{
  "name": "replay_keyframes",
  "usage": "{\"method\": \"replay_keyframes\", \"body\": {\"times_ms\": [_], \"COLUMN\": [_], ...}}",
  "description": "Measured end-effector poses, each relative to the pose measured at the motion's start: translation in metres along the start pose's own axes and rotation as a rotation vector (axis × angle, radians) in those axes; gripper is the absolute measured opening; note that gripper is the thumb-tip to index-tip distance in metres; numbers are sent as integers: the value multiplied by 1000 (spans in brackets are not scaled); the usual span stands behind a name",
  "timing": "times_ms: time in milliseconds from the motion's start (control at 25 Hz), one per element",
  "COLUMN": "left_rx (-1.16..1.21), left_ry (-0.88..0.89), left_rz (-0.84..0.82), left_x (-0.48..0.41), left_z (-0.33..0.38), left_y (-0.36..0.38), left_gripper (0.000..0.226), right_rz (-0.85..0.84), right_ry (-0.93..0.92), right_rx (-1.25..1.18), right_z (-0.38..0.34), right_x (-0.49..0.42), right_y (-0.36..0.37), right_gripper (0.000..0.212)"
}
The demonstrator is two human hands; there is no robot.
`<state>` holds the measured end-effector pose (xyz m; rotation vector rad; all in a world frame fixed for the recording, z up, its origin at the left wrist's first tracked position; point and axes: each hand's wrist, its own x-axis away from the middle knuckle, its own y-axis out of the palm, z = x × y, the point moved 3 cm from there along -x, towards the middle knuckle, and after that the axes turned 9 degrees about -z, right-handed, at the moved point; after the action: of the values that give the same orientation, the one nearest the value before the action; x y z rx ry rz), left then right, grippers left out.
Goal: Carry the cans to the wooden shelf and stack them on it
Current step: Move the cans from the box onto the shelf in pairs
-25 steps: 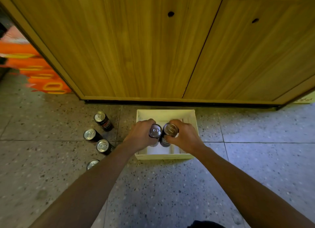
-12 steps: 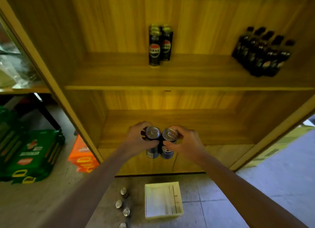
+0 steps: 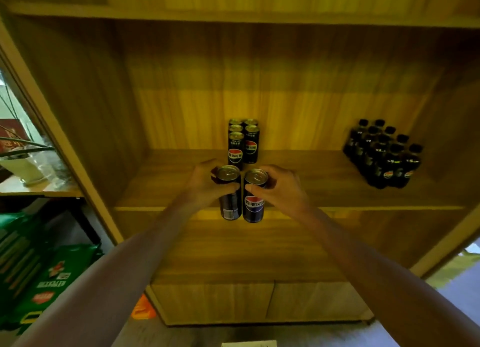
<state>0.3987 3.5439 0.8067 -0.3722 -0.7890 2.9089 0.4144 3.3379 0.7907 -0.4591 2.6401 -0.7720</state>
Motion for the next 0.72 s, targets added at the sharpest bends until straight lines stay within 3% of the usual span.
{"method": "replay_keyframes", "body": {"times_ms": [320,480,720], "left_rx": [108,137,89], "left_ry": [-46,-111,-99], "left_rz": [4,-44,-25], "left_x": [-70,-89,-112], "left_z": [-36,-48,-58], "left_y": [-6,1,6], "left_gripper": [54,40,38], "right_rz": [26,12,28], "right_ry": [42,85,100], "right_rx": [-32,-2,-4], "right_z": [40,56,63], "right_x": [-74,-88,-100], "right_y": [-13,-9,-5], "right_gripper": [43,43,44]}}
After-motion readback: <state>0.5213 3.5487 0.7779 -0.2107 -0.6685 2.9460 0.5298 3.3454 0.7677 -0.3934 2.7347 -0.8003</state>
